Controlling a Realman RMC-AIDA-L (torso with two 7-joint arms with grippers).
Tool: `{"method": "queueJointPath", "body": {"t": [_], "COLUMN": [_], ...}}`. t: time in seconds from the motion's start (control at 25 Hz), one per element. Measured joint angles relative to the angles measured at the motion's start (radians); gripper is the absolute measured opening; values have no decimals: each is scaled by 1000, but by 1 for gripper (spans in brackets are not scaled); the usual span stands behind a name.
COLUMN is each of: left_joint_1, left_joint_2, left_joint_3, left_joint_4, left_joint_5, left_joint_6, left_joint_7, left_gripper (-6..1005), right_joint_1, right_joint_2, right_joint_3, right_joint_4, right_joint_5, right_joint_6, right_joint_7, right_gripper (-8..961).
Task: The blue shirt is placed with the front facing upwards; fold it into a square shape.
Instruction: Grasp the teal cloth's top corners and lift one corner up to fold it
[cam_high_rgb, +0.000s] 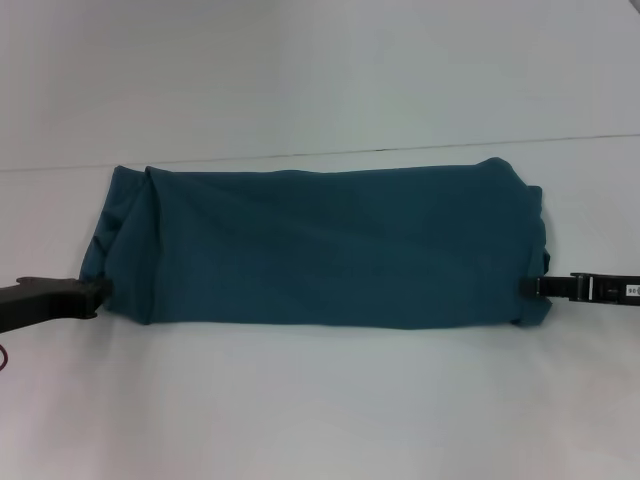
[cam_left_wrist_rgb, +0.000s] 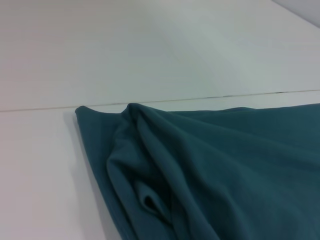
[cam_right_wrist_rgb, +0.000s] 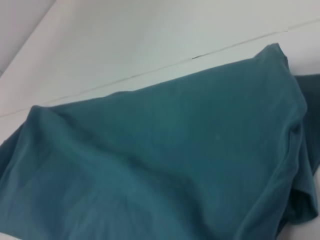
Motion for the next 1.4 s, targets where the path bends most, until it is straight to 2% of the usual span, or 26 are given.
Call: {"method": "queueJointPath", "body": {"t": [0.4,0.72,0.92,1.16,1.4], "left_joint_1": [-1,0,0,2,17], "left_joint_2": [0,0,0,0,0], "left_joint_3": [0,0,0,0,-1], "left_joint_4": [1,2,2,4,24], "left_joint_5": [0,0,0,0,0], "left_joint_6": [0,0,0,2,42], "left_joint_7": [0,1,2,1,-5], "left_gripper": [0,0,0,1,1], "right_joint_1": [4,15,17,12,2], "right_joint_2": [3,14,24,25,9], "right_joint_3": [-1,-5,-15,-11,-6], "right_joint_4": [2,7,8,6,8], "right_joint_5": [-25,-25,-25,-24,-18], "right_joint_6": [1,2,22,26,25], "right_joint_7": [10,-6,-13,-13,-14], "right_gripper": [426,393,284,154,54]}}
